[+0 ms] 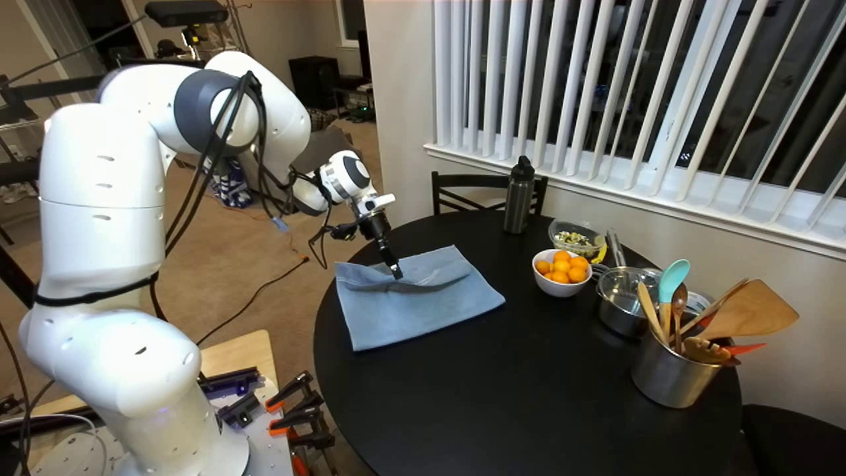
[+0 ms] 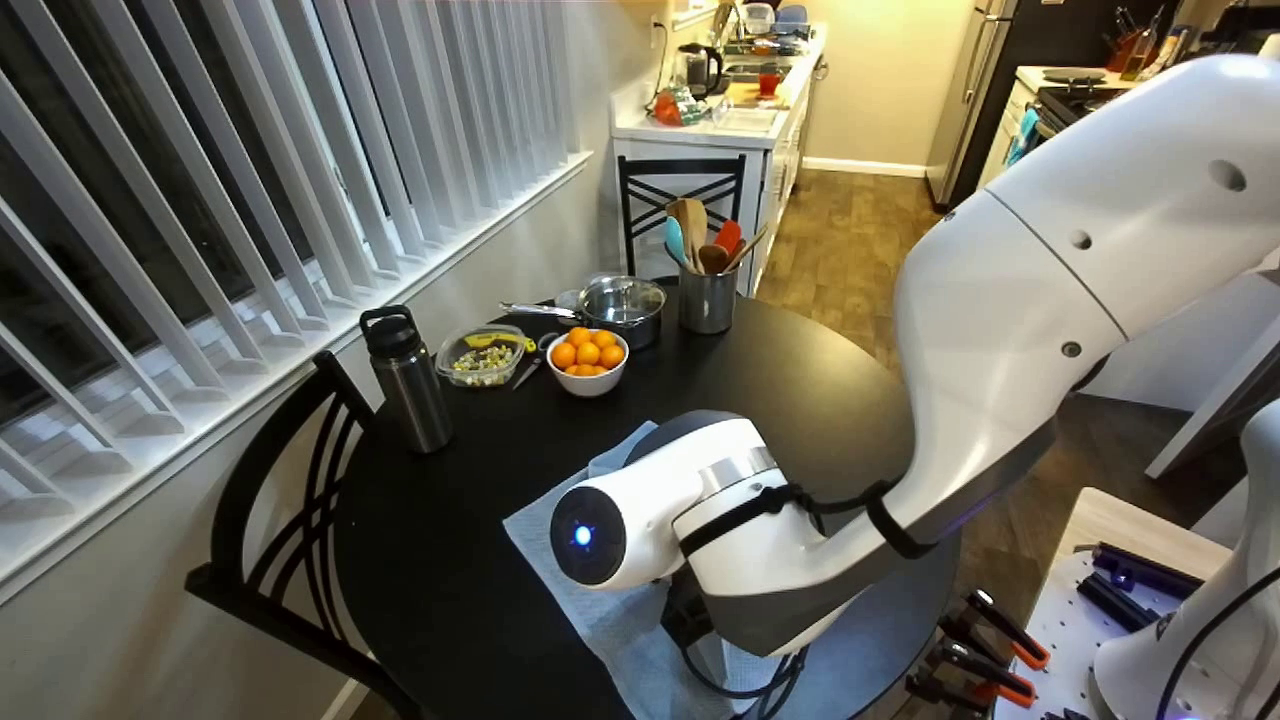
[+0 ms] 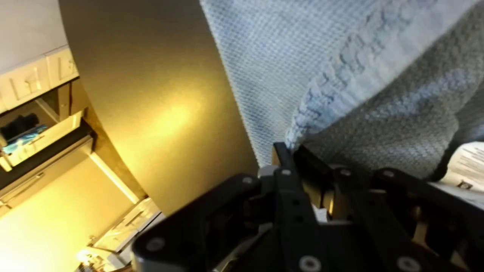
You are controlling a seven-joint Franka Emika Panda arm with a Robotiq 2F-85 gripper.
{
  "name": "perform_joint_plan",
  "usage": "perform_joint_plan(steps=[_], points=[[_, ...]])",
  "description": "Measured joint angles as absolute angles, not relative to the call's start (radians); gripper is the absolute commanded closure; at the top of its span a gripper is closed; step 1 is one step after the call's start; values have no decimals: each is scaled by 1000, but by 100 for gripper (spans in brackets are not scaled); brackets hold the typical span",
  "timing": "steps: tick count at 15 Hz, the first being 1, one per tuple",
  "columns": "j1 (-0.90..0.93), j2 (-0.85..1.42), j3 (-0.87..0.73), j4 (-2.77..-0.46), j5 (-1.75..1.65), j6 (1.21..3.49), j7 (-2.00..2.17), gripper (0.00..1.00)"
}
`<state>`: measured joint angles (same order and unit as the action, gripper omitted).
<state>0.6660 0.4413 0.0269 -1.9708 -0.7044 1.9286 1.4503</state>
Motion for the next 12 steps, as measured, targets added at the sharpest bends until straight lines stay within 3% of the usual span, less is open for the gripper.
perform_joint_plan(steps=[4,5,12], points=[[628,379,49,-2005,-767,1797,1469,97],[614,368,59,-2009,-778,1779,1469,93],[573,353,91,-2021,-794,1763,1469,93]])
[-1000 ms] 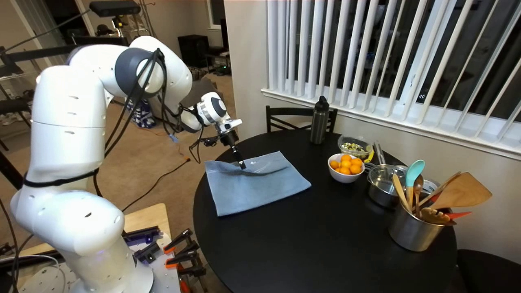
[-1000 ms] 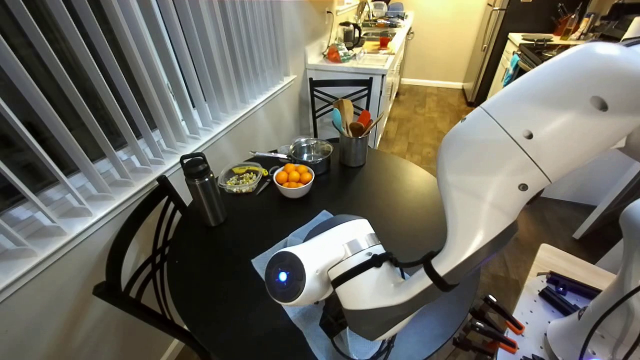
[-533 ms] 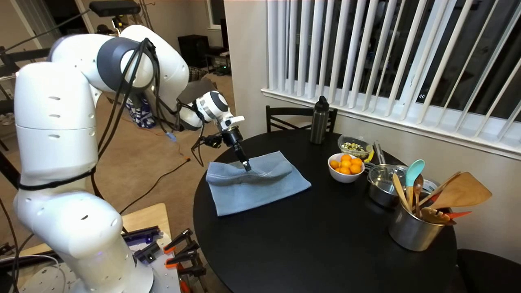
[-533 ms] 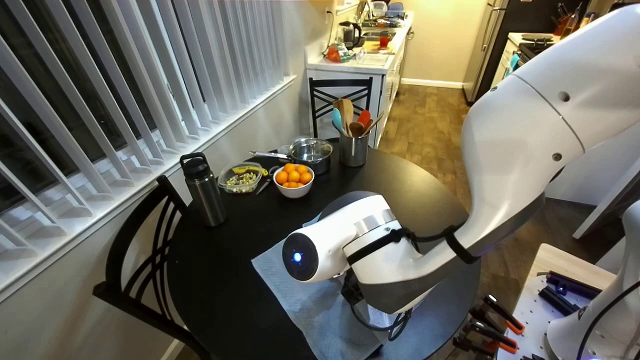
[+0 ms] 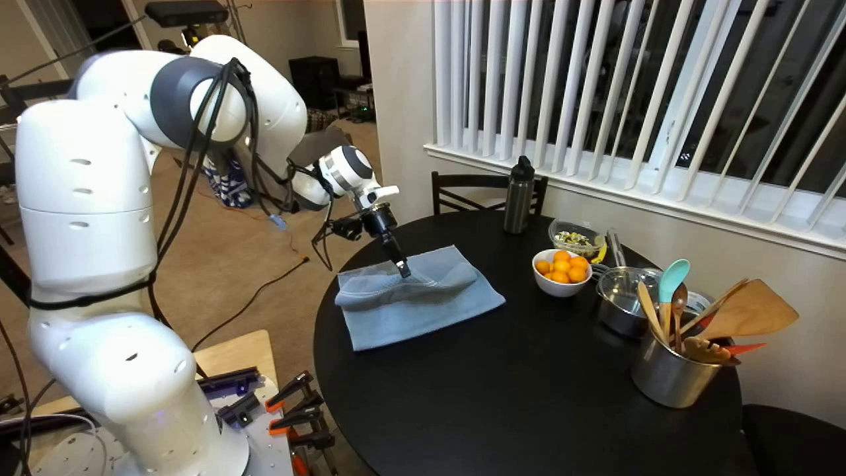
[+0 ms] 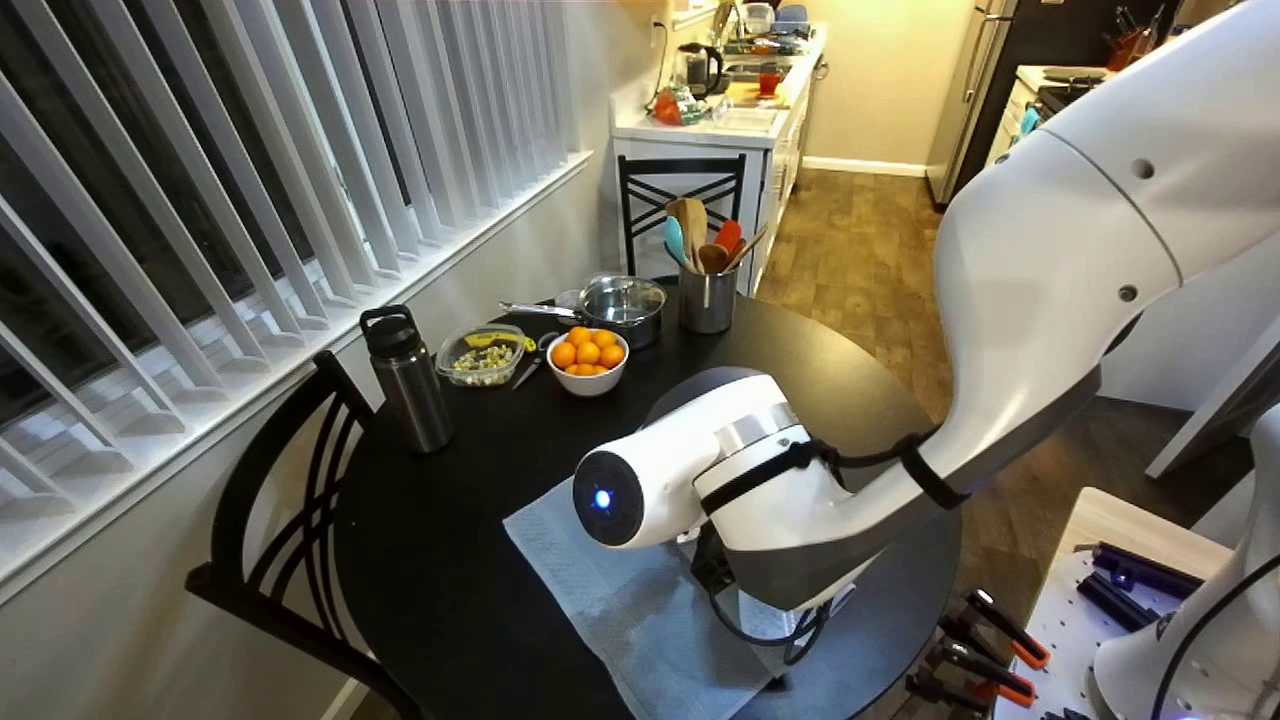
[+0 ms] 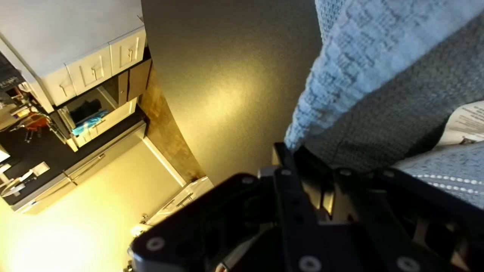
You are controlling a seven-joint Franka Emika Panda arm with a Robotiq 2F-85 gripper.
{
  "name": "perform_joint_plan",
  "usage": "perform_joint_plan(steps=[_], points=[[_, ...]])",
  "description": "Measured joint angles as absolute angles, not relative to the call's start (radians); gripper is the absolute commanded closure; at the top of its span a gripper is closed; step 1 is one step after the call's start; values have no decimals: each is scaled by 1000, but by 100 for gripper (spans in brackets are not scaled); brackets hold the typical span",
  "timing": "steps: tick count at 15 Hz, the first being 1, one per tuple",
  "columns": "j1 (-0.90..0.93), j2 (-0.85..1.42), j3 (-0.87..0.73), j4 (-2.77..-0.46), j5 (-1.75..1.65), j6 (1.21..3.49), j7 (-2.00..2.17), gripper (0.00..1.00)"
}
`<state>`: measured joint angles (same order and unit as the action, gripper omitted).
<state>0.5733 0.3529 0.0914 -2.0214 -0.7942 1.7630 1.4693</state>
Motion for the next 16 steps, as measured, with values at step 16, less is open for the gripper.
perform_joint_plan(steps=[16], points=[[136,257,28,-2181,-1057,2026,1355,97]])
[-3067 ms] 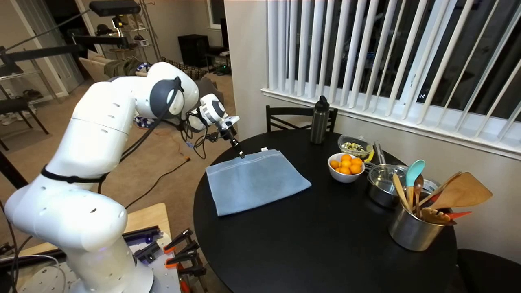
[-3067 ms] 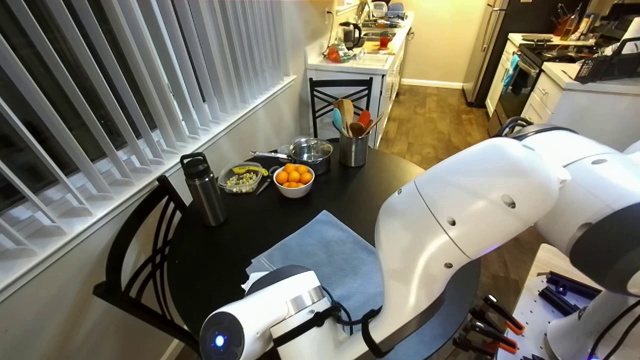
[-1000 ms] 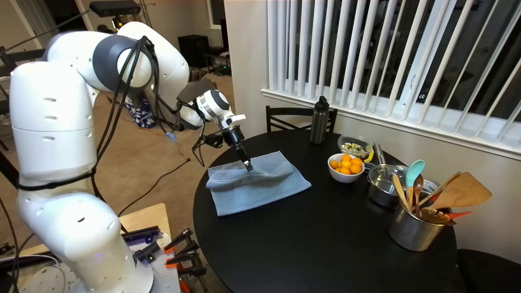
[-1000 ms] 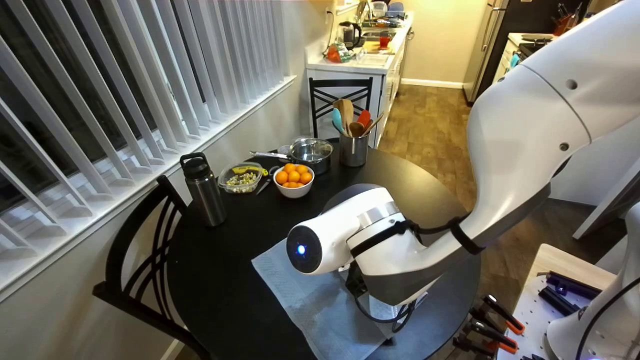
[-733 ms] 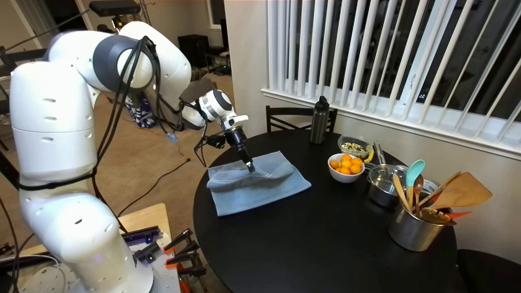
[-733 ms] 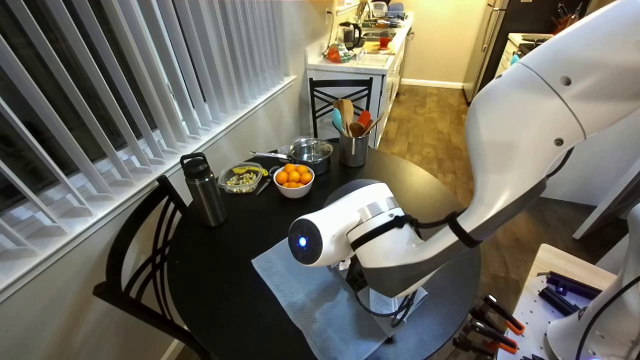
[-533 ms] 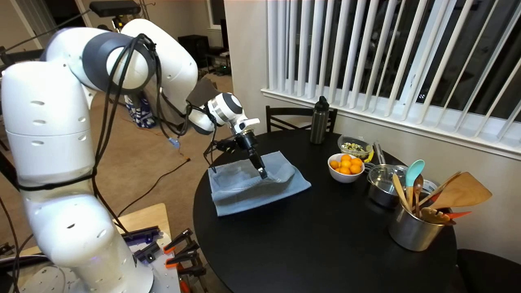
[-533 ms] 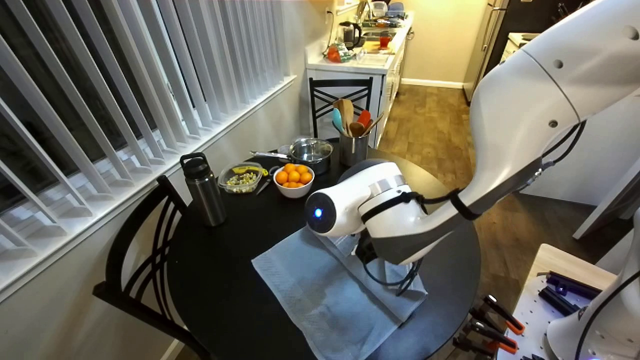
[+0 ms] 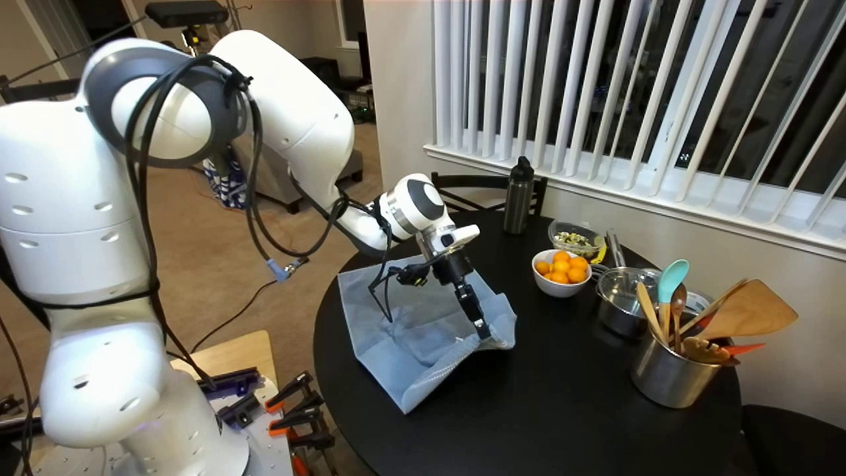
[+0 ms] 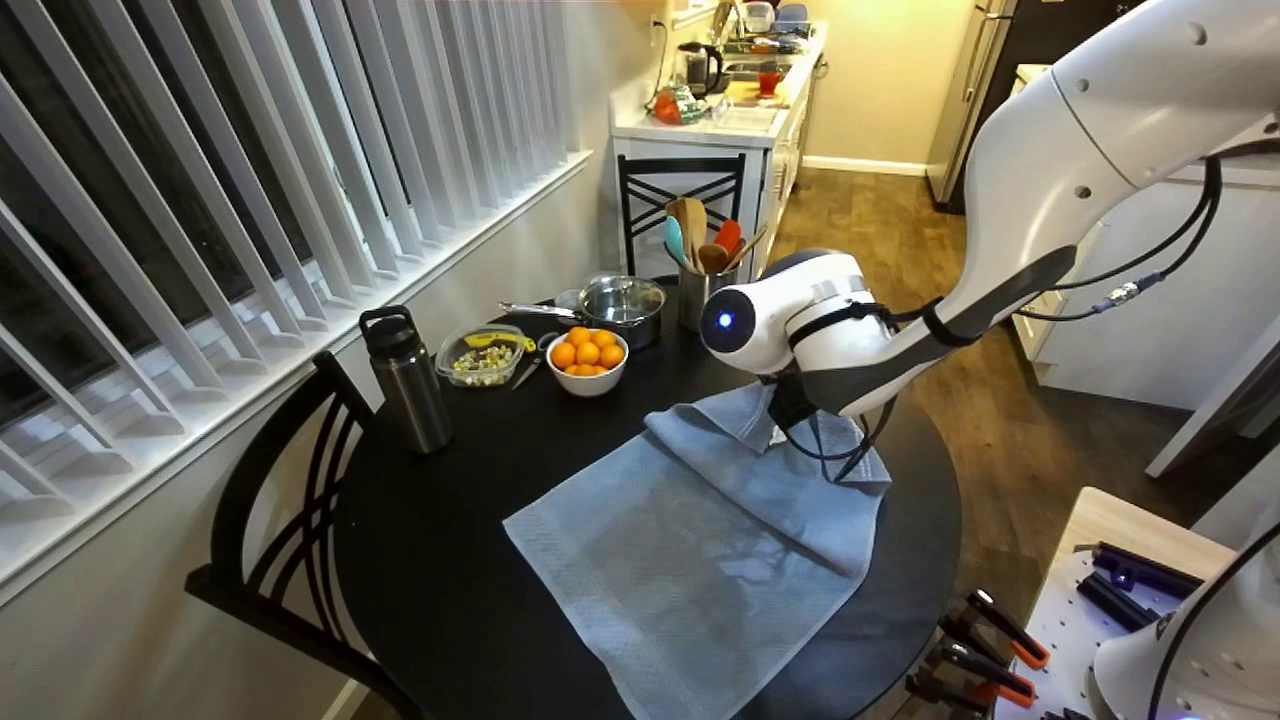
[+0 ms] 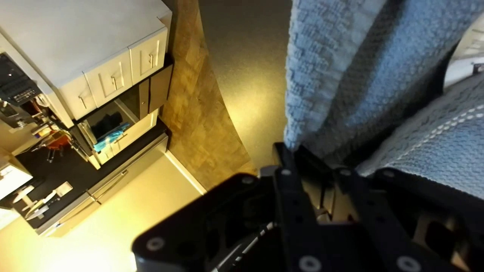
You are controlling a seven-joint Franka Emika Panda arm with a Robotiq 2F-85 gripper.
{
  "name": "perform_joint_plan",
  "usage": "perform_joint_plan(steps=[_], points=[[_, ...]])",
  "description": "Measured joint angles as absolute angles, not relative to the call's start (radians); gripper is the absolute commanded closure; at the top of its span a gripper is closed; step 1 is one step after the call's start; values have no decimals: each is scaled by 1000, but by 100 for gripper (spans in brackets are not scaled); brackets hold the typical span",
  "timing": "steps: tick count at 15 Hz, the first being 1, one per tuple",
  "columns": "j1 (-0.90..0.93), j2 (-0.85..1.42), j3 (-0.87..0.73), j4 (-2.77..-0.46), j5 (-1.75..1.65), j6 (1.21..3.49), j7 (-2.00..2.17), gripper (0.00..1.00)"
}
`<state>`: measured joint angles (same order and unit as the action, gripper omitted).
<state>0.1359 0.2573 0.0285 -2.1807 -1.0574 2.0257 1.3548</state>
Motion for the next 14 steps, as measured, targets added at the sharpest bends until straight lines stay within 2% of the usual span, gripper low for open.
perform_joint_plan(steps=[13,14], points=[[74,281,-11,-2191,-1066,2005,1354,96],[71,284,-13,-2191,-1066,2004,1355,90]])
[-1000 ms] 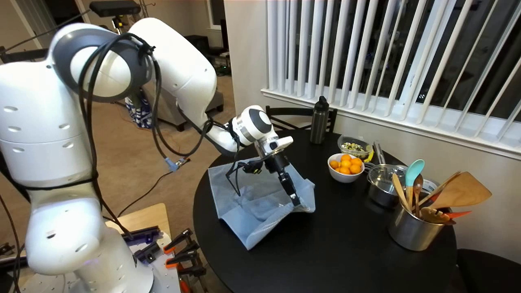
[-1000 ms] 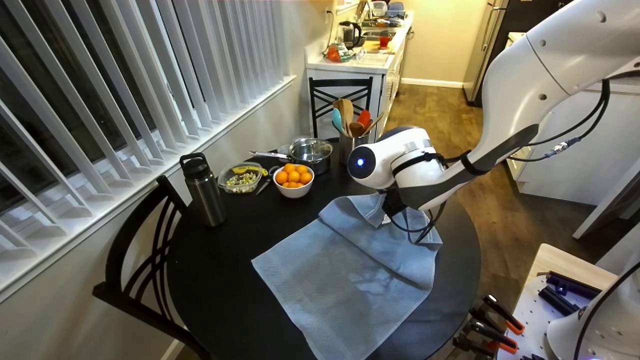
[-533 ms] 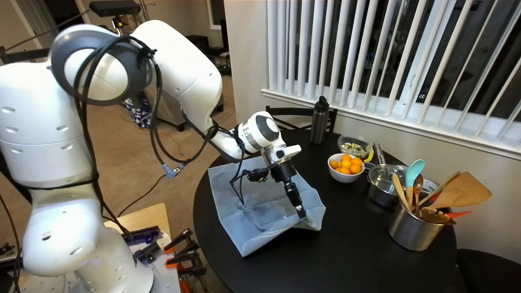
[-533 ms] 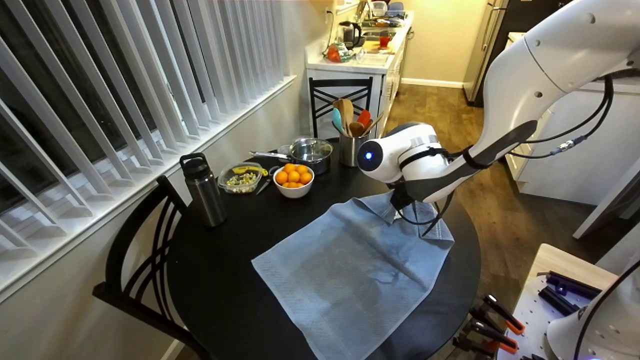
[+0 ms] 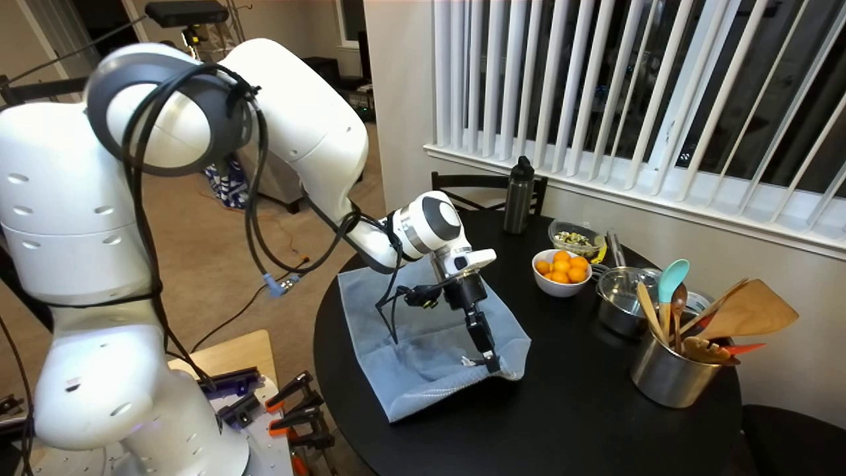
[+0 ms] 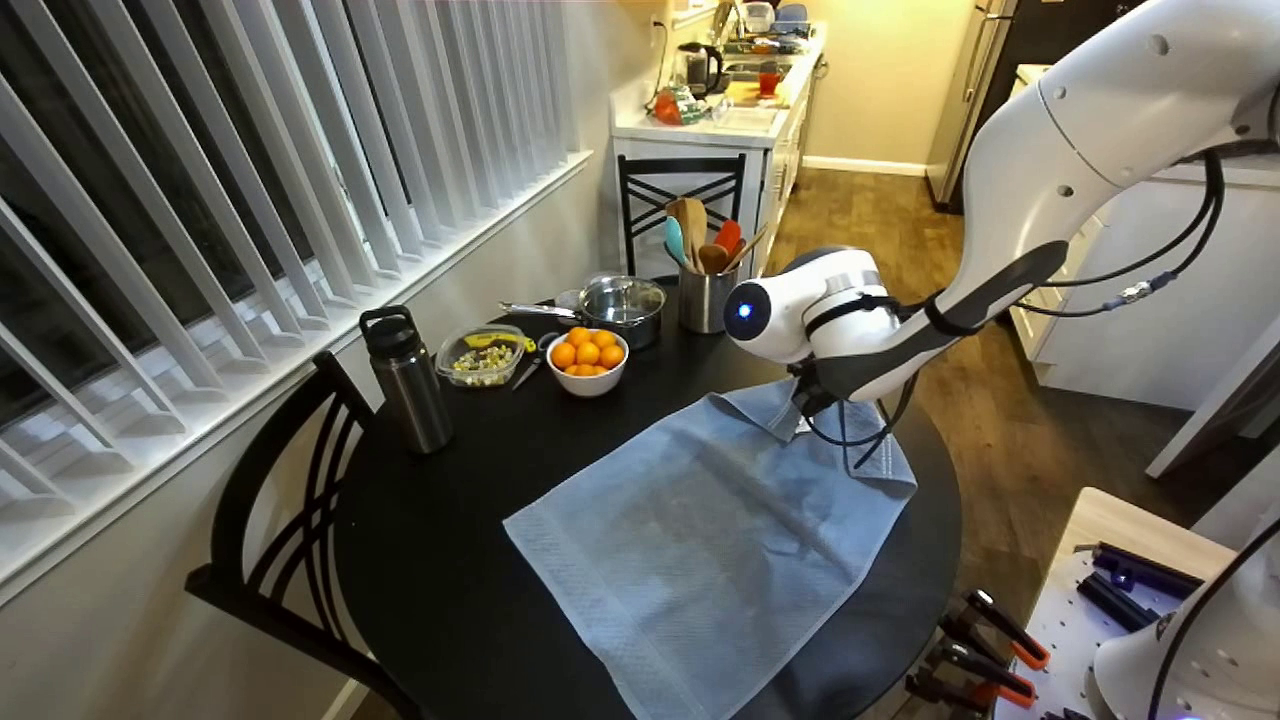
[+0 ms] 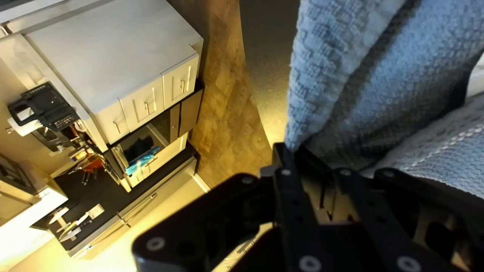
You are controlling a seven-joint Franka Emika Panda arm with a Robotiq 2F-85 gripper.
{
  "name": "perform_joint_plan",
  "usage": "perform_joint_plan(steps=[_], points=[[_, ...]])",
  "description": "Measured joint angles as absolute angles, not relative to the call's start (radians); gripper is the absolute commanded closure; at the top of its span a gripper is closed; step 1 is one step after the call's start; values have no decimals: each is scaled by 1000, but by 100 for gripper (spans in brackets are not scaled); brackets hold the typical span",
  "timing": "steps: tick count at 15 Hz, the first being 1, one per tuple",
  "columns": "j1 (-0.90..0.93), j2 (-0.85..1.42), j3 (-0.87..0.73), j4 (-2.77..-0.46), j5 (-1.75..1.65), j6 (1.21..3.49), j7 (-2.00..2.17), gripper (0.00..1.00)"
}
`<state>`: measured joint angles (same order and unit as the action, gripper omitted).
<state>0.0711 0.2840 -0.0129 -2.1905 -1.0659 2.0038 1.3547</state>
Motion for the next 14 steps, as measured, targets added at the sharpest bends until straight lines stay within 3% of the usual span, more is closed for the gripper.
perform_joint_plan(steps=[1,4,13,14], points=[[69,287,-14,-2190,-1066,2002,1355,67],[68,295,-17,-2189,-1062,1986,1357,58],[71,300,-2,-2172,-1019,1920,1366,1],[71,301,4,-2165,-981,1920,1366,0]])
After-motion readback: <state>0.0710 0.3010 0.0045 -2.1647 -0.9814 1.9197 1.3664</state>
